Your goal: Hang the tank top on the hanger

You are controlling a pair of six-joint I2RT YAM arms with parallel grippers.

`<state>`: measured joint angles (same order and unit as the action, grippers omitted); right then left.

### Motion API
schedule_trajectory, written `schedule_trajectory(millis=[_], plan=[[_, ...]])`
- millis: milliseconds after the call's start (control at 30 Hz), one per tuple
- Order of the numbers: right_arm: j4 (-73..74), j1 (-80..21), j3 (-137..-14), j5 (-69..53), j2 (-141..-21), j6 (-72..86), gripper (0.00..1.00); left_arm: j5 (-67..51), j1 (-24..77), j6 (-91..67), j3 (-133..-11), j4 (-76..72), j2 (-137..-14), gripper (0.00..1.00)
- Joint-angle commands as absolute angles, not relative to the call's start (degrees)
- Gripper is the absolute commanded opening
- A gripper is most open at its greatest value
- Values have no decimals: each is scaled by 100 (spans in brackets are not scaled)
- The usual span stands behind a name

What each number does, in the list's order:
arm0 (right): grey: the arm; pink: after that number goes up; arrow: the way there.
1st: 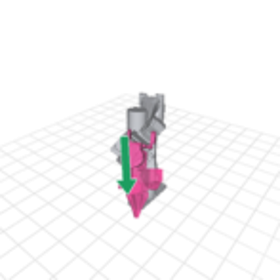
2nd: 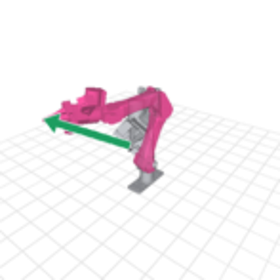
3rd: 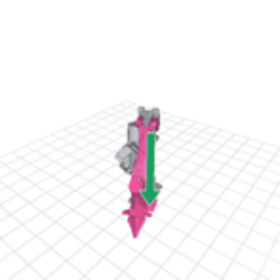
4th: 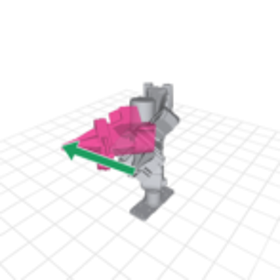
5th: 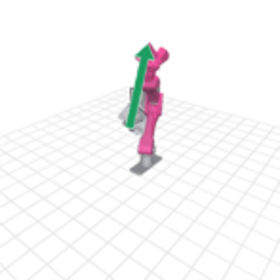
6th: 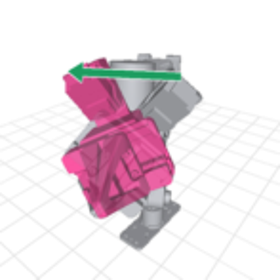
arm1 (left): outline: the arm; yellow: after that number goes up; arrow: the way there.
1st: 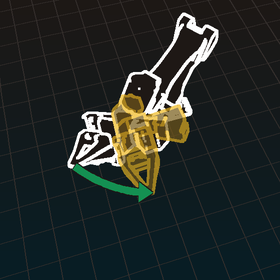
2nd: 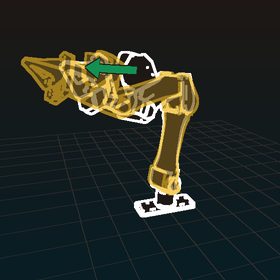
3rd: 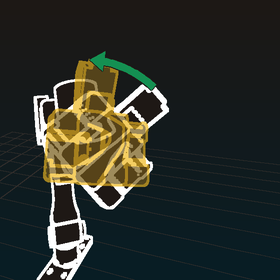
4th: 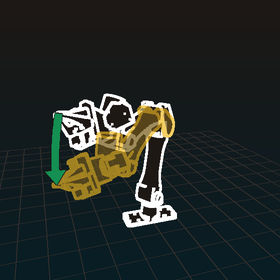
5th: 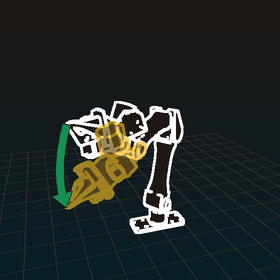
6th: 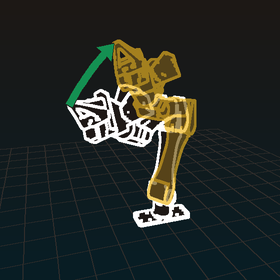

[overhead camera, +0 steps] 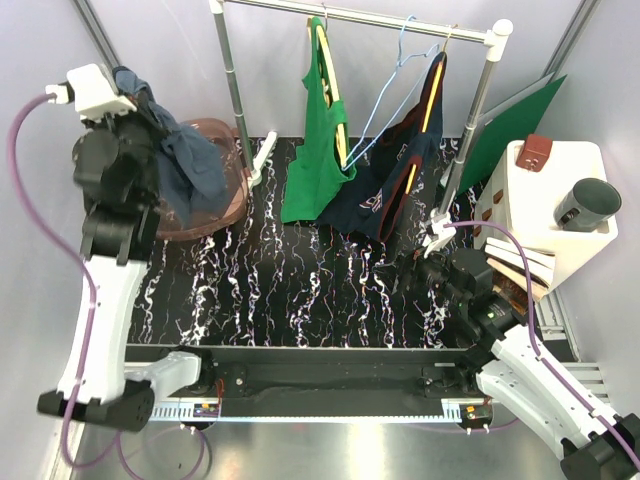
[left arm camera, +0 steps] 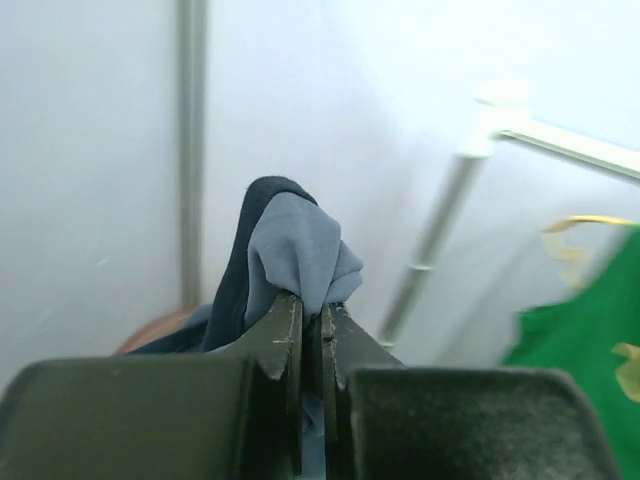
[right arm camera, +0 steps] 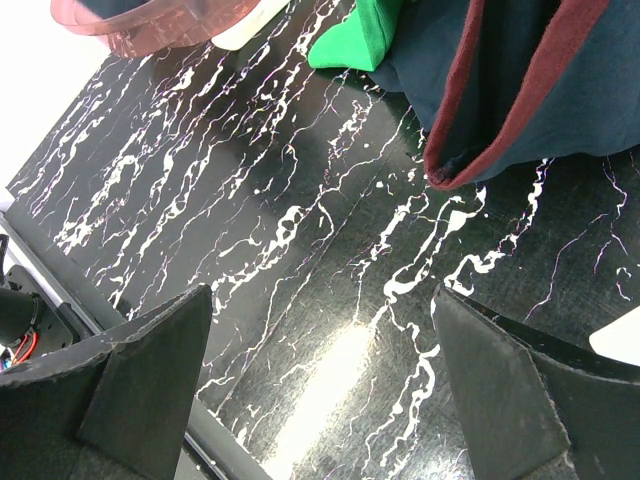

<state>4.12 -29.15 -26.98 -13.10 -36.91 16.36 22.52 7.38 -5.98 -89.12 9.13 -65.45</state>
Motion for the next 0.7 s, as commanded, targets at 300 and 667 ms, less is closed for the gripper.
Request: schedule_trajectory(millis=[300,667], plan=[[211,-2936,-2689,-1213,-3735,1679,100,731,2258,88,-10712,1151,-6565,0],[228,-2936,-2716,-1125,-3841,1679,100,203,2505,-815,-10154,1143,-6348,0]])
